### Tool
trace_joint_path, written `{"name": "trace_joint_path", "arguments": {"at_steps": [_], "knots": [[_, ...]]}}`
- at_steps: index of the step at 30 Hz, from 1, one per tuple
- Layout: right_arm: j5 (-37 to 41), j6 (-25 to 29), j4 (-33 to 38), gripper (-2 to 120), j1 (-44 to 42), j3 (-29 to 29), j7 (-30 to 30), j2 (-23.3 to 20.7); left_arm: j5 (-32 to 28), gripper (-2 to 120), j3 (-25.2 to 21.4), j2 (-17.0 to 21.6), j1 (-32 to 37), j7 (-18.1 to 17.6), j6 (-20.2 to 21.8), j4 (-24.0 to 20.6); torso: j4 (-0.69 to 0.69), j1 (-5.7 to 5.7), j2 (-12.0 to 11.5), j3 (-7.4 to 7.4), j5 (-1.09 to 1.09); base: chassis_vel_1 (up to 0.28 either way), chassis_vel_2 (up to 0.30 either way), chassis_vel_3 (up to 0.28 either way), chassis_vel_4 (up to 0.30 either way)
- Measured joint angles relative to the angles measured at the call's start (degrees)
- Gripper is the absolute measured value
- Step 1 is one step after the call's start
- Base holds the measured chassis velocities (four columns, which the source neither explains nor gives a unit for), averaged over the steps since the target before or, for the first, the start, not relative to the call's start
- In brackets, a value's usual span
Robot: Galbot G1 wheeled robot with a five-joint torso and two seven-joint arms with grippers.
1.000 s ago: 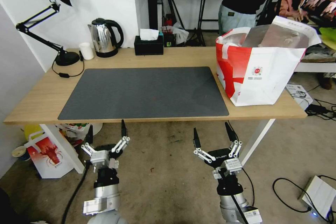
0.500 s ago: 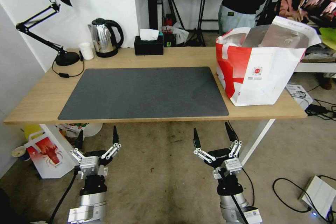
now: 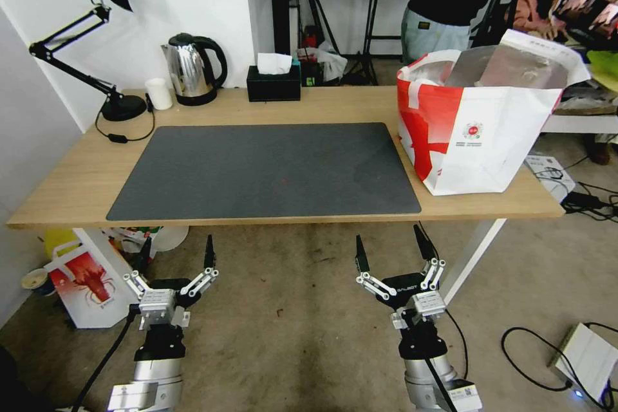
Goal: Pick up the trash from the table and place it into the takeout bag.
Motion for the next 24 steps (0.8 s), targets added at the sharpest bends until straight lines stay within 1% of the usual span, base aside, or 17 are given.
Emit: {"name": "trace_joint_path", "arguments": {"at_steps": [6, 12, 24], "knots": [[0.0, 0.0, 0.0, 100, 0.0, 0.0, 0.0, 0.0, -1.4, 100, 0.7, 1.0, -0.9, 2.5, -0.4, 1.8, 0.00, 0.00, 0.0, 0.00, 0.00, 0.000, 0.000, 0.000, 0.000], [0.0, 0.0, 0.0, 100, 0.0, 0.0, 0.0, 0.0, -2.5, 100, 1.6, 0.9, -2.6, 4.4, -1.1, 3.3, 0.00, 0.00, 0.0, 0.00, 0.00, 0.000, 0.000, 0.000, 0.000], [0.0, 0.0, 0.0, 100, 0.0, 0.0, 0.0, 0.0, -3.7, 100, 2.4, 0.4, -5.3, 5.7, -1.2, 4.5, -0.01, 0.00, 0.0, 0.00, 0.00, 0.000, 0.000, 0.000, 0.000]]}}
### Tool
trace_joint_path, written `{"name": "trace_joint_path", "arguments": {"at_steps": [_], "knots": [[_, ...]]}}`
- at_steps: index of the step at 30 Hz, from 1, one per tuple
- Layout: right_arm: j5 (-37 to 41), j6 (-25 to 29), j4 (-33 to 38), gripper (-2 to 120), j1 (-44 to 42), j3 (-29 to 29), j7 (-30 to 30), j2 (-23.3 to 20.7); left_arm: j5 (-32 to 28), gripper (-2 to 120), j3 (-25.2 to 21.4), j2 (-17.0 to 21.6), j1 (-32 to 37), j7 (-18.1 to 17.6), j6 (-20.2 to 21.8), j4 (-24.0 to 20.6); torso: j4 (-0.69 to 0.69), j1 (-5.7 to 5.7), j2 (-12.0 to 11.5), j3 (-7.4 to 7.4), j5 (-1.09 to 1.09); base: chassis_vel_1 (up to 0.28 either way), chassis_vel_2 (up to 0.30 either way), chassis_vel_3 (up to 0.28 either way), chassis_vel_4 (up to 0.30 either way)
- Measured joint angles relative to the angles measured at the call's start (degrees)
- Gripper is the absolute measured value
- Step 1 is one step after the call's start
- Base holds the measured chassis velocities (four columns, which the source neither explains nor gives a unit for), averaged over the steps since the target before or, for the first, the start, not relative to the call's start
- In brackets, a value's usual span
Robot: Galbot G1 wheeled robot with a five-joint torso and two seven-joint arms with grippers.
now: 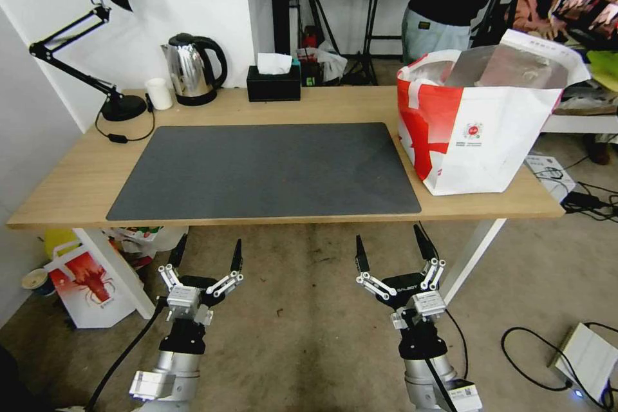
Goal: Pick up the trash from the table and place it into the takeout bag.
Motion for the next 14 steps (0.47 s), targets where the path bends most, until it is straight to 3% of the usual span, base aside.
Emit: {"name": "trace_joint_path", "arguments": {"at_steps": [14], "knots": [[0.0, 0.0, 0.0, 100, 0.0, 0.0, 0.0, 0.0, -1.7, 100, -0.7, 0.3, -0.8, 0.7, 0.5, 0.0, 0.00, 0.00, 0.0, 0.00, 0.00, 0.000, 0.000, 0.000, 0.000]]}}
